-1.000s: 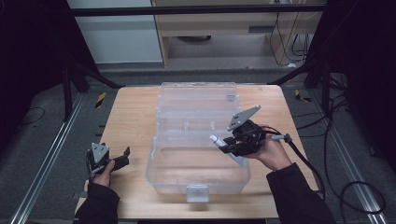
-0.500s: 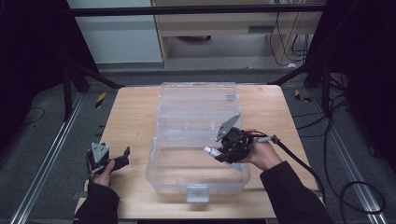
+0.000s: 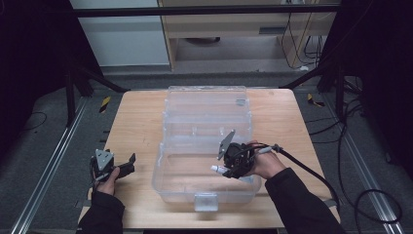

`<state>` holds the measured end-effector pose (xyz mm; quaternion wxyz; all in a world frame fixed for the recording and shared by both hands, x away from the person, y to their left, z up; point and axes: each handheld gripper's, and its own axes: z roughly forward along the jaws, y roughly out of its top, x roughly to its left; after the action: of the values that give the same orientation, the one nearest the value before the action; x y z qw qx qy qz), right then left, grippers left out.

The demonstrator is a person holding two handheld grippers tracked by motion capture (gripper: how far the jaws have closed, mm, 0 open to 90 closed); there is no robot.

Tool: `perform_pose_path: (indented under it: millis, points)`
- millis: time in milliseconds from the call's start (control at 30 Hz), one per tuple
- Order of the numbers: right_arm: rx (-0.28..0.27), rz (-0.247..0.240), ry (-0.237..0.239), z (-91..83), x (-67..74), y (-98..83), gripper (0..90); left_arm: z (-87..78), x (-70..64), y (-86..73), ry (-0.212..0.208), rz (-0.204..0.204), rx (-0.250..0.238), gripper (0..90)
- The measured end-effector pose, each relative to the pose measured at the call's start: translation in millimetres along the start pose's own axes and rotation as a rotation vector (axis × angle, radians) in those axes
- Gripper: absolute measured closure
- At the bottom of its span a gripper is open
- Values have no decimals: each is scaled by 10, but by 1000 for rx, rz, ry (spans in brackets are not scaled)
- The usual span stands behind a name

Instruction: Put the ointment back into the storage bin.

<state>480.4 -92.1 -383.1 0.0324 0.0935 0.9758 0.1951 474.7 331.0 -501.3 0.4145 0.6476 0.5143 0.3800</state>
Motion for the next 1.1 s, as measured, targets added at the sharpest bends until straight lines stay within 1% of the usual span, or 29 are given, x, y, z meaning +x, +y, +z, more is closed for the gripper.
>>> perform_pose_path:
  millis: [133, 233, 333, 433, 567, 600, 667, 800, 867, 933, 1000, 1033, 1067, 1100]
  points:
    - [37, -27, 9, 84, 6, 4, 698, 0, 1, 0, 0, 0, 0, 16]
    - [61, -31, 18, 149, 20, 10, 698, 0, 1, 0, -1, 0, 0, 16]
    - [96, -50, 18, 219, 24, 13, 698, 0, 1, 0, -1, 0, 0, 16]
    - [108, -62, 26, 278, 26, 7, 698, 0, 1, 0, -1, 0, 0, 16]
    - [142, -64, 37, 354, 35, 6, 698, 1, 1, 0, 0, 0, 0, 16]
    - [148, -75, 37, 376, 28, 6, 698, 1, 1, 0, -1, 1, 0, 16]
    - [167, -72, 41, 413, 38, 10, 697, 1, 1, 0, 0, 0, 0, 16]
    - [181, -86, 47, 480, 31, 7, 698, 1, 1, 1, 0, 1, 0, 16]
    - [202, -84, 41, 511, 32, 7, 698, 1, 1, 1, 0, 1, 0, 16]
    - [213, -99, 41, 544, 28, 6, 698, 1, 1, 1, 0, 1, 0, 16]
    - [221, -99, 48, 575, 30, 4, 698, 2, 2, 1, 0, 2, 0, 16]
    - [231, -85, 48, 581, 41, 8, 697, 2, 2, 1, 0, 1, 0, 16]
    - [232, -98, 54, 593, 32, 6, 697, 2, 2, 1, 0, 0, -1, 16]
    - [235, -100, 55, 604, 33, 7, 697, 2, 3, 1, 0, 0, -1, 16]
